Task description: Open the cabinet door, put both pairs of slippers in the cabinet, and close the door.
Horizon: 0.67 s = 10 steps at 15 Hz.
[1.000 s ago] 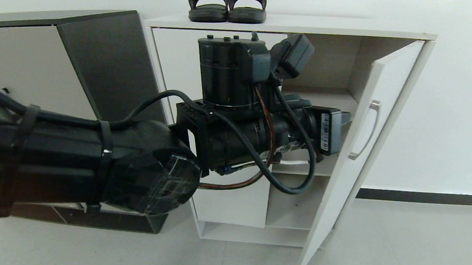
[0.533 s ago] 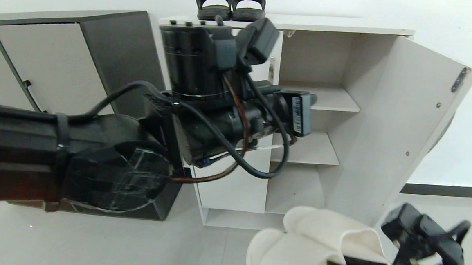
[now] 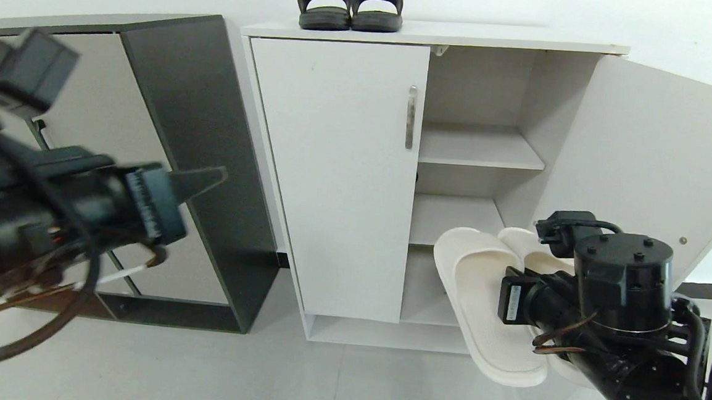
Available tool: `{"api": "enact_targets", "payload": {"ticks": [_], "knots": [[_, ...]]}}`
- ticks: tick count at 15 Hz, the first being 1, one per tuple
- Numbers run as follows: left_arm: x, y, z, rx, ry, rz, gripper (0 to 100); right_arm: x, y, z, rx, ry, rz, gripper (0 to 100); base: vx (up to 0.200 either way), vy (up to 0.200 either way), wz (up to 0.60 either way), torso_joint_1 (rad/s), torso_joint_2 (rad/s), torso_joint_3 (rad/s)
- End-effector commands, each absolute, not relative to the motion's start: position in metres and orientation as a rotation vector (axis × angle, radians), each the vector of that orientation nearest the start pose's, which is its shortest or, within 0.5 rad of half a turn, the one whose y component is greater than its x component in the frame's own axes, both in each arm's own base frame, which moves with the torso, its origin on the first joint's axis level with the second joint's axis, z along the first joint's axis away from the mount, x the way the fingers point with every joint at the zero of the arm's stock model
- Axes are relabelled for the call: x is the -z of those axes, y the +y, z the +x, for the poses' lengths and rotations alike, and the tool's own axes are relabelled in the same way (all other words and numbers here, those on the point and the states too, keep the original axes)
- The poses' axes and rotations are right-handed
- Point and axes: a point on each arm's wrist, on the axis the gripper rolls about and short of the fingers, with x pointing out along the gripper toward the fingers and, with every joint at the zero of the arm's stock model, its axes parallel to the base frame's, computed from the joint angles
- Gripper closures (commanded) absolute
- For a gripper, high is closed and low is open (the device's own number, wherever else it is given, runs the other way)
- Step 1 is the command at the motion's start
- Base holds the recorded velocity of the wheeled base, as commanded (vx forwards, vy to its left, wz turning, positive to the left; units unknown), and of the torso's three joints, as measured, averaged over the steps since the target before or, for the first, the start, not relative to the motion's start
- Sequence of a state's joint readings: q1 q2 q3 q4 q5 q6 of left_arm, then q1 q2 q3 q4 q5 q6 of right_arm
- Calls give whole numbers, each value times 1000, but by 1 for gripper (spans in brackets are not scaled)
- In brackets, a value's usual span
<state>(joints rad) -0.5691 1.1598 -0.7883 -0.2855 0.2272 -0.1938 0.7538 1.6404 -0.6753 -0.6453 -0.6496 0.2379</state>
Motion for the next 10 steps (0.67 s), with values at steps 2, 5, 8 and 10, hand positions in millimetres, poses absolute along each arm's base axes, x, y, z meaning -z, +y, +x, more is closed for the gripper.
{"api": "enact_targets", "payload": {"ticks": [2, 5, 8, 10], "knots": [[-219, -4, 46, -95, 6, -187, 100, -158, 180, 218, -52, 279, 6, 100, 0, 0, 0, 0, 0, 0], [-145, 8, -12, -332, -24, -171, 100, -156, 180, 216, -55, 282, 0, 100, 0, 0, 0, 0, 0, 0], [-79, 7, -26, -322, -2, -86, 100, -152, 181, 216, -60, 291, -5, 100, 0, 0, 0, 0, 0, 0], [-80, 4, -23, -169, -47, -83, 100, -151, 182, 216, -64, 294, -7, 100, 0, 0, 0, 0, 0, 0]]}}
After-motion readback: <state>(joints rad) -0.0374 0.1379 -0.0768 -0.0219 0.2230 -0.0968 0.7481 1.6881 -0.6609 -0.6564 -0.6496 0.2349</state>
